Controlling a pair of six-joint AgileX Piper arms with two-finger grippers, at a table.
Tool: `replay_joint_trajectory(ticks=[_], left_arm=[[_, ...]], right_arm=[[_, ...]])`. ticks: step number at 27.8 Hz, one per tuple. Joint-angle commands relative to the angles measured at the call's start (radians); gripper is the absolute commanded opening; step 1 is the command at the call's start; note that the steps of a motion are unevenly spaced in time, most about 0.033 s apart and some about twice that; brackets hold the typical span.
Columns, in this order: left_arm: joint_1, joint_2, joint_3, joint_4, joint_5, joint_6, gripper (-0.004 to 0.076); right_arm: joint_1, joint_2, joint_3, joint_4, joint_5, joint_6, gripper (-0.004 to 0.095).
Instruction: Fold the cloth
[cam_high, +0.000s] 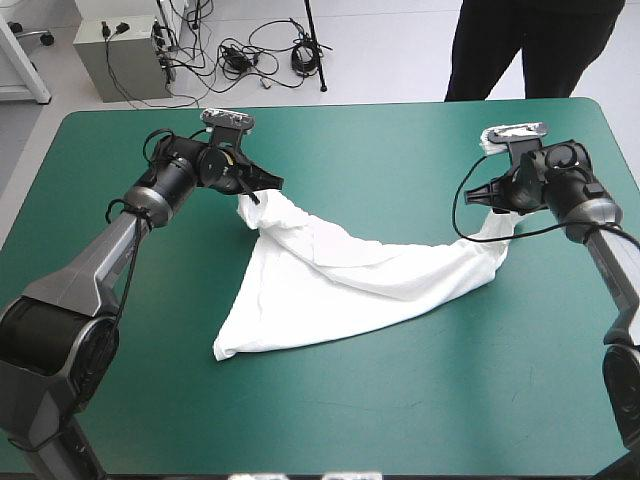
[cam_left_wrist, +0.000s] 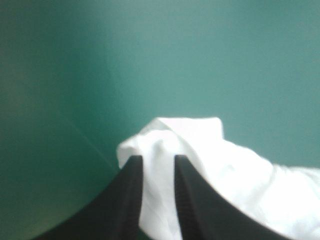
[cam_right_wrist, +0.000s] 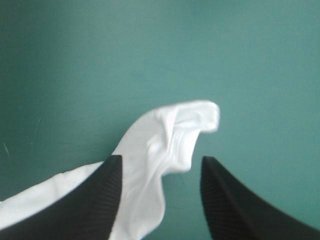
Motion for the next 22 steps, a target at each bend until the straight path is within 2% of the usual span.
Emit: replay_joint_trajectory(ticks=[1,2,3,8,14,22], left_arm=[[0.001,-0.052,-0.098,0.002,0.123,0.034,0.0505],[0.001,-0.054,-0.130,0.024,0.193,0.034,0.0612],[0.001,-0.055,-0.155,0.035,0.252,0.034,0.0650],[-0.004,-0.082,-0.220,0.048,0.524,0.062,0.0661],[-0.016,-0.239,-0.078,-0.056,0.534,0.056,0.0661],[-0.064,-0.486,0.285,-0.084,0.534,0.004,0.0661]], right_arm=[[-0.045,-0.073,-0.090,-0.022,0.043,-0.006,0.0705],[-0.057,-0.097,-0.100,-0.025,0.057,-0.006,0.0698],[-0.060,-0.115,-0.100,-0.027,0.064,-0.006,0.0698],[-0.058,-0.212,-0.100,-0.025,0.120,-0.025,0.0698],[-0.055,-0.328,-0.085,-0.010,0.161,-0.040,0.0698],[-0.055,-0.455,-0.001,0.003,0.175,-0.040,0.0670]])
